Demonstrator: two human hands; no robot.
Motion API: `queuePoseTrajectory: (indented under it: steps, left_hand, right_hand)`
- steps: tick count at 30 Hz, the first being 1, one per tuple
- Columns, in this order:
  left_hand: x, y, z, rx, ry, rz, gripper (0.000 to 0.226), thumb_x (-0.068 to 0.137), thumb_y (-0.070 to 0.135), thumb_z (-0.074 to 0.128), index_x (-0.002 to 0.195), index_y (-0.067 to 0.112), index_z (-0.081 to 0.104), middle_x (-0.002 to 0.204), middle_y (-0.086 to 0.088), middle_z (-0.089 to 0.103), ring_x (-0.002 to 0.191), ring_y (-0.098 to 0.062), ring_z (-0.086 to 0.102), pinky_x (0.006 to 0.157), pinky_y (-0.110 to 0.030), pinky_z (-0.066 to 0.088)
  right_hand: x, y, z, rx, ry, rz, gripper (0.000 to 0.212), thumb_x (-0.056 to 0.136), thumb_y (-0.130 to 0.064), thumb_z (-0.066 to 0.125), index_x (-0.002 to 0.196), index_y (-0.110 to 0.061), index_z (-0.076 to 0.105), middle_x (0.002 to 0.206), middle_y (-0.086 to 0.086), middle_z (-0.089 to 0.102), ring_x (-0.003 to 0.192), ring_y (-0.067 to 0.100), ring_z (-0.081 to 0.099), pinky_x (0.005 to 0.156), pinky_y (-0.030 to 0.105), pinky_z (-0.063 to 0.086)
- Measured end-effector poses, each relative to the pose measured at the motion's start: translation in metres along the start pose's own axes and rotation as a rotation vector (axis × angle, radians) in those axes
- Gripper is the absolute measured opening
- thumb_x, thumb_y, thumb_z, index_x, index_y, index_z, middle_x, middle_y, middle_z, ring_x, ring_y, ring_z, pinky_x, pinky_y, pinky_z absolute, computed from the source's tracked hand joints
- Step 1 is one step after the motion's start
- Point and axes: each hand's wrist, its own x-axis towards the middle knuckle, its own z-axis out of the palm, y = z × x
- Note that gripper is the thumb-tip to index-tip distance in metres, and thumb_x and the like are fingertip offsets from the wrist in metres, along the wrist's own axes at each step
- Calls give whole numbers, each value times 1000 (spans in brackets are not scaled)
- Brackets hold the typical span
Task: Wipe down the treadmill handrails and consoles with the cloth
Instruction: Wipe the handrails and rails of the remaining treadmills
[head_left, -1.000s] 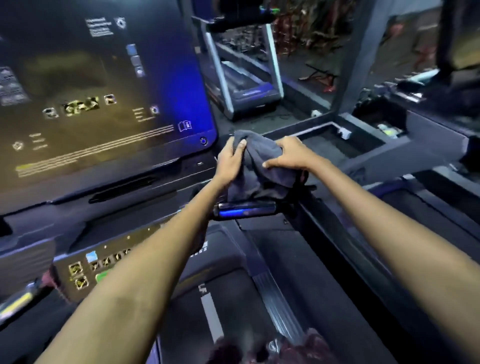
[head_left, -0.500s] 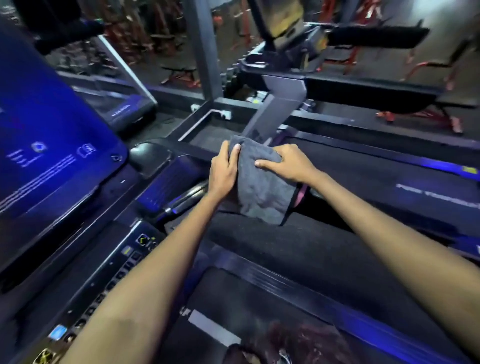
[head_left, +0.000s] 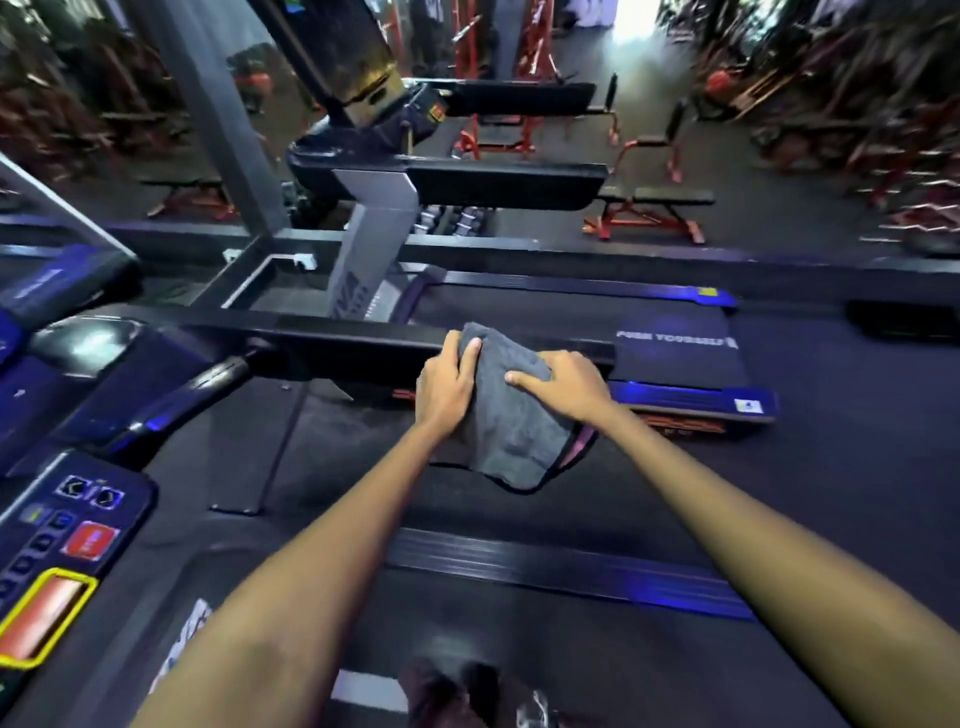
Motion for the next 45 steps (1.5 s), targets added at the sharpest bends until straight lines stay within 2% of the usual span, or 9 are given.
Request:
queuePoseTrajectory:
  steps: [5, 10, 18, 23, 27, 34, 40, 42, 45]
  left_hand:
    - [-41, 40, 53, -9, -90, 0, 30, 99, 40, 40, 94, 11, 48, 86, -15, 66, 84, -37, 62, 74, -45, 47]
    - [-58, 71, 87, 32, -128, 34, 27, 100, 37, 39, 95, 12, 48, 87, -11, 66, 85, -34, 62, 73, -41, 46]
    - [-42, 88, 132, 91, -88, 48, 30, 100, 36, 37, 103, 9, 49, 88, -9, 67, 85, -33, 62, 67, -33, 37]
    - [-33, 95, 166, 65, -25, 30, 27, 100, 37, 37, 95, 13, 47, 75, 4, 58, 76, -28, 63, 66, -35, 43]
    - [-30, 105, 184, 37, 50, -6, 28, 100, 35, 38, 98, 10, 50, 76, 0, 63, 74, -29, 63, 68, -37, 46]
    - [-23, 119, 194, -11, 179, -122, 27, 100, 34, 40, 99, 8, 48, 81, -9, 66, 79, -32, 63, 68, -38, 43]
    - [-9, 132, 199, 20, 259, -201, 31, 97, 39, 41, 100, 9, 47, 83, -16, 65, 81, -37, 61, 69, -45, 45]
    - [-11, 140, 205, 21, 289, -222, 34, 96, 41, 41, 99, 8, 46, 85, -17, 65, 82, -36, 60, 71, -46, 45]
    - [-14, 146, 211, -33, 328, -261, 28, 97, 33, 47, 98, 5, 48, 85, -15, 64, 83, -33, 59, 73, -41, 42]
  right_hand:
    - [-50, 63, -17, 243, -29, 111, 32, 80, -34, 70, 98, -12, 54, 94, 4, 64, 89, 23, 59, 74, 34, 44]
    - [-77, 93, -24, 363, 121, 171, 34, 80, -21, 70, 100, -16, 43, 96, 7, 62, 87, 24, 56, 73, 34, 41]
    - [-54, 138, -41, 407, 140, 206, 36, 78, -17, 72, 92, -20, 38, 84, 5, 61, 80, 26, 58, 68, 35, 43]
    - [-34, 168, -57, 380, 103, 187, 32, 78, -18, 72, 95, -21, 45, 91, 4, 64, 85, 27, 61, 76, 38, 47]
    - [-18, 185, -67, 350, 86, 162, 35, 79, -19, 71, 95, -21, 39, 85, 3, 60, 81, 26, 58, 74, 41, 47]
    - [13, 186, -74, 300, 177, -32, 38, 75, -8, 70, 91, -18, 37, 96, -2, 50, 92, 17, 48, 72, 27, 34]
    - [37, 191, -85, 350, -33, -354, 30, 68, -6, 74, 82, -12, 49, 97, 6, 58, 98, 24, 51, 85, 35, 39]
    - [48, 192, -90, 343, -128, -423, 27, 69, -15, 73, 83, -12, 51, 100, 9, 59, 105, 27, 53, 91, 41, 41]
    - [55, 188, -90, 387, -180, -476, 34, 71, -43, 62, 84, -12, 54, 88, 2, 56, 90, 23, 54, 85, 43, 42]
